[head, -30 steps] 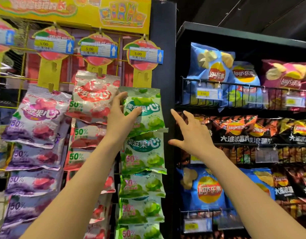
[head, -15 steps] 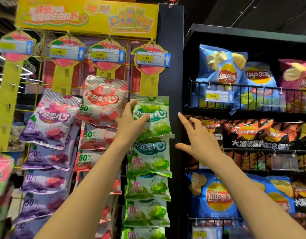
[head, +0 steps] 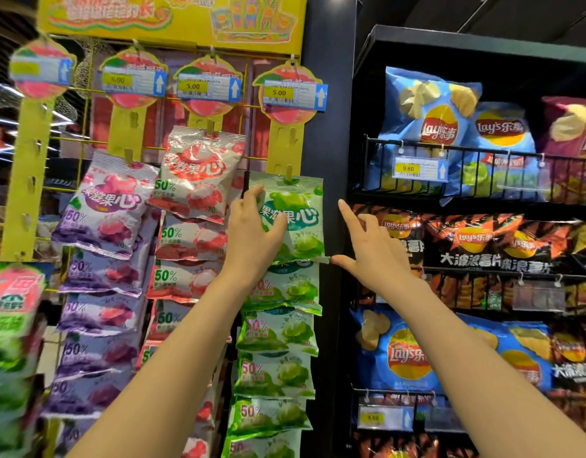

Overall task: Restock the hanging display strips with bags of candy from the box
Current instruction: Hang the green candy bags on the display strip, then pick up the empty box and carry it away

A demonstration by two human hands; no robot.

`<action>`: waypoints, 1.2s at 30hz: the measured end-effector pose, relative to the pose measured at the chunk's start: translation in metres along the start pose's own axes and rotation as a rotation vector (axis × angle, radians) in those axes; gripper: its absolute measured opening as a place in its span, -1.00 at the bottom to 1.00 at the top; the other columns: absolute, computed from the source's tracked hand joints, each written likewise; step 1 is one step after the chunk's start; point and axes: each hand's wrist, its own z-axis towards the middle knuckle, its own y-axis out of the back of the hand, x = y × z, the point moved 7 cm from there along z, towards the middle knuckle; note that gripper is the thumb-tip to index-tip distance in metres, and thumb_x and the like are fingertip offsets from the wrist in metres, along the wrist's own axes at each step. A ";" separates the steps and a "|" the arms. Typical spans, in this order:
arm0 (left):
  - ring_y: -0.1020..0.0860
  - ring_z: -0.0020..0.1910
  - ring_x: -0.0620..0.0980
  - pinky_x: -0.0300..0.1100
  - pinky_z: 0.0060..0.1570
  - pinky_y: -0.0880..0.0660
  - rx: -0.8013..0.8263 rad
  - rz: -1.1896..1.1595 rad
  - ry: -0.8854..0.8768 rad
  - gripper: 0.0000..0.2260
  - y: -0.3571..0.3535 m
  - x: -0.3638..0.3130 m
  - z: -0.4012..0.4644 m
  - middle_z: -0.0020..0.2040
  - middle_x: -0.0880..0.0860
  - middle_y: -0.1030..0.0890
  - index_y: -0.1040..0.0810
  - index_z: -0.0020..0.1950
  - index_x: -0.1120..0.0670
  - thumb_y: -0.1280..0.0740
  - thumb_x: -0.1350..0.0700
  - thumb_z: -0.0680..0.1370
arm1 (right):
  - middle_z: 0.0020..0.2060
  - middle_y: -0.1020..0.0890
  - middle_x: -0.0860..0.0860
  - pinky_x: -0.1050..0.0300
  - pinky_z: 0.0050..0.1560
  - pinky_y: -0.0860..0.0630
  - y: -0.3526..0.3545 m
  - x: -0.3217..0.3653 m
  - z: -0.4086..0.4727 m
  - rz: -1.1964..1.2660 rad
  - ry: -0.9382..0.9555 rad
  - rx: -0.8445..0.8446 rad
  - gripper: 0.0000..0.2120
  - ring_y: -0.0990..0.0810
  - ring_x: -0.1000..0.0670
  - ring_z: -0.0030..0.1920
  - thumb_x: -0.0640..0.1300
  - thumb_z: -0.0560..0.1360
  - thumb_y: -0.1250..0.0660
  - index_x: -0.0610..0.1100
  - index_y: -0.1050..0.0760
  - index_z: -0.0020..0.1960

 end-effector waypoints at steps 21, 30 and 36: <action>-0.54 -0.34 0.16 -0.10 -0.44 -0.44 0.262 0.765 -0.463 -0.86 0.014 -0.011 -0.115 -0.26 0.14 -0.54 -0.52 -0.17 0.18 -0.40 0.21 0.33 | 0.17 -0.48 -0.07 0.02 0.04 -0.44 -0.019 0.016 -0.109 0.029 -0.069 0.083 -0.58 -0.45 -0.11 0.19 0.04 0.56 -0.22 -0.07 -0.29 0.37; -0.57 -0.40 0.10 -0.16 -0.42 -0.44 0.464 0.706 -0.431 -0.75 0.003 0.017 -0.216 -0.34 0.06 -0.56 -0.56 -0.16 0.12 -0.50 0.18 0.22 | 0.16 -0.48 -0.06 0.07 -0.02 -0.41 -0.051 0.026 -0.217 -0.036 -0.142 0.288 -0.61 -0.46 -0.11 0.17 0.03 0.56 -0.20 -0.08 -0.30 0.34; -0.55 -0.45 0.09 -0.18 -0.47 -0.41 0.637 0.600 -0.422 -0.84 -0.023 0.012 -0.292 -0.39 0.04 -0.51 -0.58 -0.14 0.12 -0.38 0.13 0.31 | 0.12 -0.51 -0.05 0.09 -0.06 -0.43 -0.073 -0.001 -0.299 -0.064 -0.205 0.414 -0.66 -0.49 -0.09 0.12 0.00 0.58 -0.16 -0.12 -0.34 0.30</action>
